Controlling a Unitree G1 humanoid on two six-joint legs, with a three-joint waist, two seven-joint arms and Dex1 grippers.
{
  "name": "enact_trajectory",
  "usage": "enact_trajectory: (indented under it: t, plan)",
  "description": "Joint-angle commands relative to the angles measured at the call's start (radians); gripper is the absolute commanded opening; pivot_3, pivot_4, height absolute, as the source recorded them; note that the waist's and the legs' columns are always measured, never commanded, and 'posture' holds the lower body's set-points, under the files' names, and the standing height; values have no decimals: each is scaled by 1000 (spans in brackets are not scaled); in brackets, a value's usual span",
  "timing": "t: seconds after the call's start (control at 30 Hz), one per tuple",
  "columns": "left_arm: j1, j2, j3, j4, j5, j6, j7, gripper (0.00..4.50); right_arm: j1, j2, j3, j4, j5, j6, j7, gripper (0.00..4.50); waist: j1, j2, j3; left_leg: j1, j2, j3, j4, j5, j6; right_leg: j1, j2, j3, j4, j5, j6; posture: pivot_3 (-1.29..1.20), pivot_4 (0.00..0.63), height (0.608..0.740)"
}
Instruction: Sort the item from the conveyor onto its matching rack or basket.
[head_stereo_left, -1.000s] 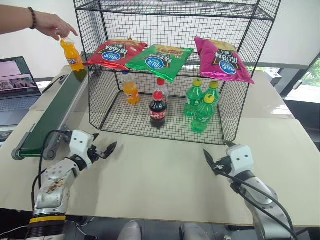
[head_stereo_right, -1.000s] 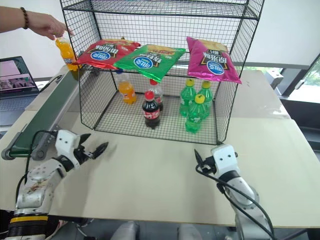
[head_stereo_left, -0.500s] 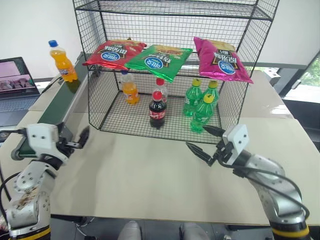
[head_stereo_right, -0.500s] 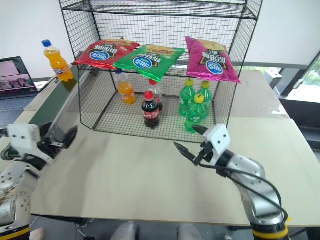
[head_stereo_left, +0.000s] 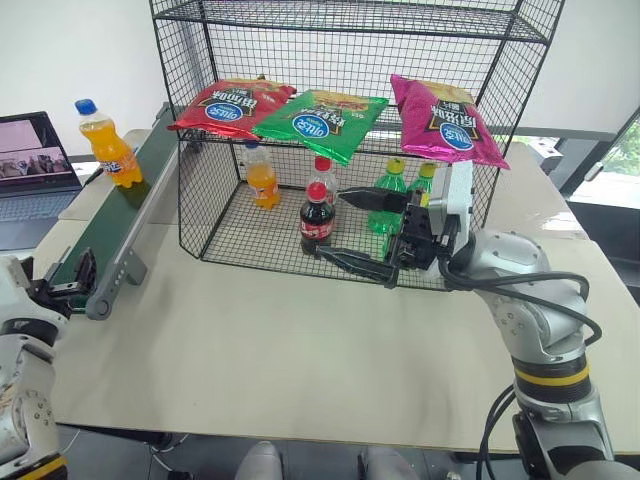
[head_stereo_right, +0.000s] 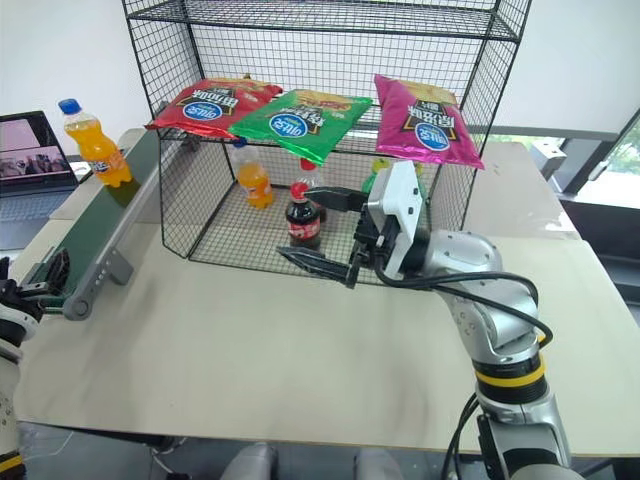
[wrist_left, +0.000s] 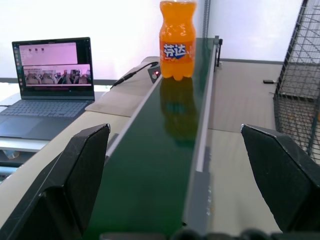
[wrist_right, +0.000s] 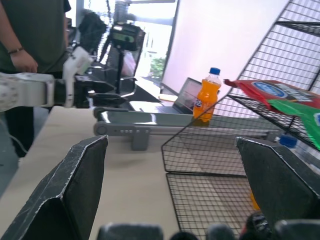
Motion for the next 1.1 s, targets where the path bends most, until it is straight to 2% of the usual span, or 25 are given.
enact_trajectory:
  t: [0.03, 0.67, 1.1]
  plan:
    - [-20, 40, 25, 24, -17, -28, -31, 4472, -41, 18, -5, -23, 42, -17, 17, 4500, -1, 0, 0, 0, 0, 0, 0, 0, 0, 0, 0, 0, 0, 0, 0, 0, 150, 740]
    - [-81, 78, -14, 137, 7, -93, -65, 4472, -82, 34, 24, 5, 24, -93, 86, 4500, -3, 0, 0, -1, 0, 0, -1, 0, 0, -2, 0, 0, 1, 0, 0, 0, 150, 740]
    - [-164, 185, 10, 259, 11, -140, -83, 4472, -79, 33, 26, 1, 31, -72, 62, 4500, -2, 0, 0, -2, 0, 0, -1, 0, 0, -4, 0, 0, 1, 0, 0, 0, 150, 740]
